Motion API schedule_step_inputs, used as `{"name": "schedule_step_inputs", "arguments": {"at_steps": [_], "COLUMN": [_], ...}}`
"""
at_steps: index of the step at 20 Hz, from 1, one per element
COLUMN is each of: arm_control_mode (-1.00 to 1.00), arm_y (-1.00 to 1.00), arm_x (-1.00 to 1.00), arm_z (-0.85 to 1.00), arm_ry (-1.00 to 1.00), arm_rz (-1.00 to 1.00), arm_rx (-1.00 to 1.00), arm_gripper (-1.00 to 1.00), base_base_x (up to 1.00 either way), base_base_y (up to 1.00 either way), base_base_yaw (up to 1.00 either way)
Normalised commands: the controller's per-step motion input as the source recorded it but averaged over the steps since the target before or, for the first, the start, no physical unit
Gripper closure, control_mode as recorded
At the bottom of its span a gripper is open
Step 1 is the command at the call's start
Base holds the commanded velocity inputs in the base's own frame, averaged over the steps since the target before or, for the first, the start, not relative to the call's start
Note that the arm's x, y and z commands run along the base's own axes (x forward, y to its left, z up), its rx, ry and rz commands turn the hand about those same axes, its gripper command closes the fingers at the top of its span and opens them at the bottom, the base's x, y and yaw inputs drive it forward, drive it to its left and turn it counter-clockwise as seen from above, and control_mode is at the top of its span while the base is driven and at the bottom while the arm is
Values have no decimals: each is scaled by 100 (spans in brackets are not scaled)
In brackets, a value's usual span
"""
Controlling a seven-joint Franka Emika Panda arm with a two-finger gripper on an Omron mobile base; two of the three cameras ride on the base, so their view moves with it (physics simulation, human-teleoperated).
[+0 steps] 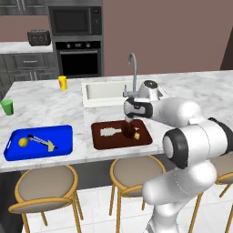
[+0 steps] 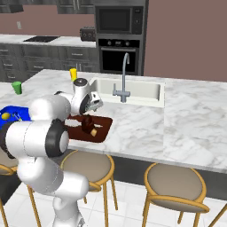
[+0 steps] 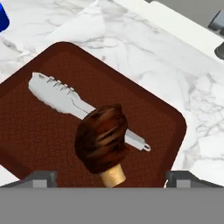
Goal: Gather the lemon wedge and lemon from the fridge and place them on a tray on the dining counter. Then gather the steaks from the fridge and place them on the other tray.
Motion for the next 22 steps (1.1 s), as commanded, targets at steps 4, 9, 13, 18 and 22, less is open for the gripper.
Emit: {"name": "schedule_step_inputs", "arguments": {"at_steps": [4, 9, 13, 18, 22], "arm_control_mode": [-100, -100, -100, -100, -100], "arm_y": [2, 16, 31, 19, 0], "arm_x": [-51, -80, -100, -100, -94], "arm_z": [97, 72, 33, 33, 41], "arm_ry": [0, 0, 0, 0, 0], "arm_rz": [-1, -4, -10, -14, -15], "arm_rx": [0, 1, 1, 4, 5], "arm_gripper": [-100, -100, -100, -100, -100], "base_base_x": [0, 0, 0, 0, 0], "base_base_y": [0, 0, 0, 0, 0], "base_base_yaw": [0, 0, 0, 0, 0]}}
